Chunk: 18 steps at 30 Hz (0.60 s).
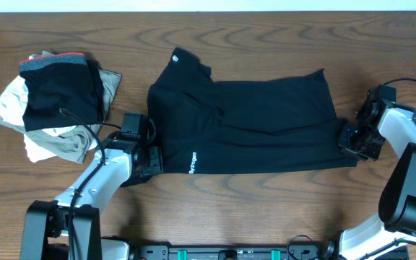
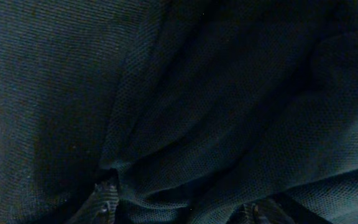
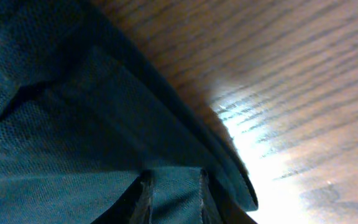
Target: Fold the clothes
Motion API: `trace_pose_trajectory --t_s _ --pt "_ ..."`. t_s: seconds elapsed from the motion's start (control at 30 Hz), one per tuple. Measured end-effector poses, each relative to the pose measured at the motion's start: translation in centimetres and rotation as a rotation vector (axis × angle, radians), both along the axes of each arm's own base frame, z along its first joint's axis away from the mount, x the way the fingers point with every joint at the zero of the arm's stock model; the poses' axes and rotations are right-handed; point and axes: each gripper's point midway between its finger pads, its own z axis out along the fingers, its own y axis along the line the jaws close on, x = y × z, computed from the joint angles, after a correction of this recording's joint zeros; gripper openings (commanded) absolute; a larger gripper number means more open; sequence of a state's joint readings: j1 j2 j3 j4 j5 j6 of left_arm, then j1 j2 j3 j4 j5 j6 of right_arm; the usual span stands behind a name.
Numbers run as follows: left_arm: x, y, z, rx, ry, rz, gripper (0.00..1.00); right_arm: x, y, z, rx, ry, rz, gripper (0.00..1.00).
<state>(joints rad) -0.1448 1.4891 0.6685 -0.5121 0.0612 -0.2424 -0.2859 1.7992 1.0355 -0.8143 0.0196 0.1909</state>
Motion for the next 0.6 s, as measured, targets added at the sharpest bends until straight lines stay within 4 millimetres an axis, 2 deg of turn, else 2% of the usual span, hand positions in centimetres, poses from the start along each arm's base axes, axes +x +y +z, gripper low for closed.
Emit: trace_pose_trajectory --t_s 0.13,0.23,0.3,0.37,0.47,0.6 --pt "-0.7 -0.2 0.6 -0.015 0.012 -0.009 0.66 -0.1 -0.5 1.3 -0.031 -0.030 -0.013 0.26" --pt "-0.4 -0.2 2.4 -0.026 -0.036 -0.007 0.66 0.8 -1.0 4.2 -0.069 -0.130 -0.019 0.31" --pt "0.8 -0.4 4.5 -0.040 -0.116 -0.008 0.67 1.6 -1.2 6.6 -0.094 -0.220 -0.020 0.33" --pt "2.4 -0.7 7.2 -0.057 -0.221 -0.011 0.75 2.4 -1.3 9.0 -0.113 -0.316 -0.013 0.40" --pt "5.5 -1.1 12.0 -0.087 -0.439 -0.016 0.78 3.7 -0.9 12.5 -0.120 -0.466 0.013 0.46" --pt "8.6 -2.0 17.1 -0.131 -0.666 -0.041 0.87 4.8 0.2 15.5 -0.088 -0.602 0.071 0.47"
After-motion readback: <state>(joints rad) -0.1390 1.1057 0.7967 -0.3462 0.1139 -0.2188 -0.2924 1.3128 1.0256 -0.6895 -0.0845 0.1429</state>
